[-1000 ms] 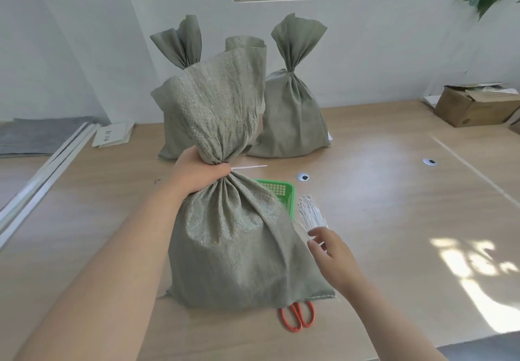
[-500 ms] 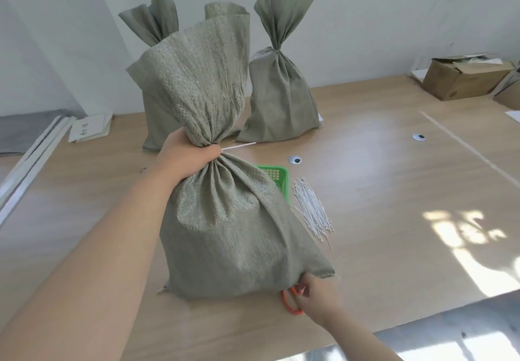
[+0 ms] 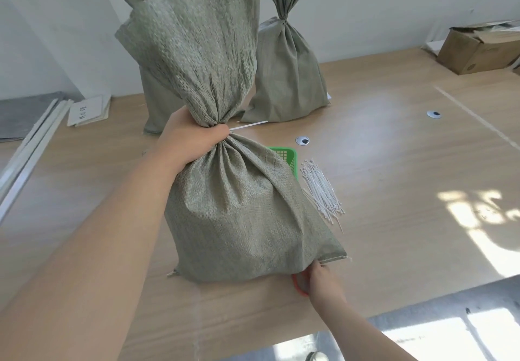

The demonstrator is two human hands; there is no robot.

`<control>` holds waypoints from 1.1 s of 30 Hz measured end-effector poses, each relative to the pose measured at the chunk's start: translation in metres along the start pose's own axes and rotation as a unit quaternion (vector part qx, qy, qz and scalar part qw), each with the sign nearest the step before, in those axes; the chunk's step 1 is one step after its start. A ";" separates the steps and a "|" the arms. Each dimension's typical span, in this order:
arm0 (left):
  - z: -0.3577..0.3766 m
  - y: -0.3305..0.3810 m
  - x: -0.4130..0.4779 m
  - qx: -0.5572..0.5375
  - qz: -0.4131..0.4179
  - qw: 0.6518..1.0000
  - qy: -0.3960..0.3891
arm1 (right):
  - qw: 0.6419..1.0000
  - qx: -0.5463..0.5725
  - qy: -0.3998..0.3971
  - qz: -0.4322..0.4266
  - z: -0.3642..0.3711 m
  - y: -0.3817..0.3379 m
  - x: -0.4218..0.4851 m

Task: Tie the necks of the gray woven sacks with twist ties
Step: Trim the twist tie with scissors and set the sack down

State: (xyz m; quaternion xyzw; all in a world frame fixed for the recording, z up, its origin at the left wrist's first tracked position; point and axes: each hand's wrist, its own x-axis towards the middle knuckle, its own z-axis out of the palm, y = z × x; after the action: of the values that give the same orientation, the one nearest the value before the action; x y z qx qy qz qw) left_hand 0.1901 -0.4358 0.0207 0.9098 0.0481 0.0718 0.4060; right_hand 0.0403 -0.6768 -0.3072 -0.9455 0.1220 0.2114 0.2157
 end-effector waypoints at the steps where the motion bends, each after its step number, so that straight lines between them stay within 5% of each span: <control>1: 0.000 0.000 0.000 -0.001 0.000 1.000 0.001 | 1.000 0.009 0.001 0.006 0.000 -0.001 -0.001; 8: -0.001 0.003 -0.004 0.007 0.002 1.000 -0.002 | 0.994 0.098 0.011 0.041 -0.003 0.014 -0.021; 12: -0.002 0.006 -0.005 0.001 0.000 1.000 -0.006 | 0.998 0.052 -0.006 0.045 -0.010 0.040 -0.035; 24: -0.008 0.009 -0.009 -0.006 0.006 0.999 -0.032 | 0.963 0.129 0.118 0.203 -0.077 0.073 -0.048; 29: -0.009 0.001 -0.006 -0.044 -0.003 0.998 -0.053 | 0.942 0.209 0.221 0.140 -0.122 0.028 -0.027; 33: -0.013 -0.002 -0.007 -0.088 -0.006 0.994 -0.069 | 0.920 0.319 0.225 0.039 -0.169 -0.036 -0.025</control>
State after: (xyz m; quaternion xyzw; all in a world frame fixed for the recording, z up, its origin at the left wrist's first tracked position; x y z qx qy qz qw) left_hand 0.1806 -0.4259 0.0277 0.8729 0.0192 0.0104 0.4874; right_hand 0.0884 -0.7195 -0.1446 -0.8438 0.2649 -0.0492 0.4641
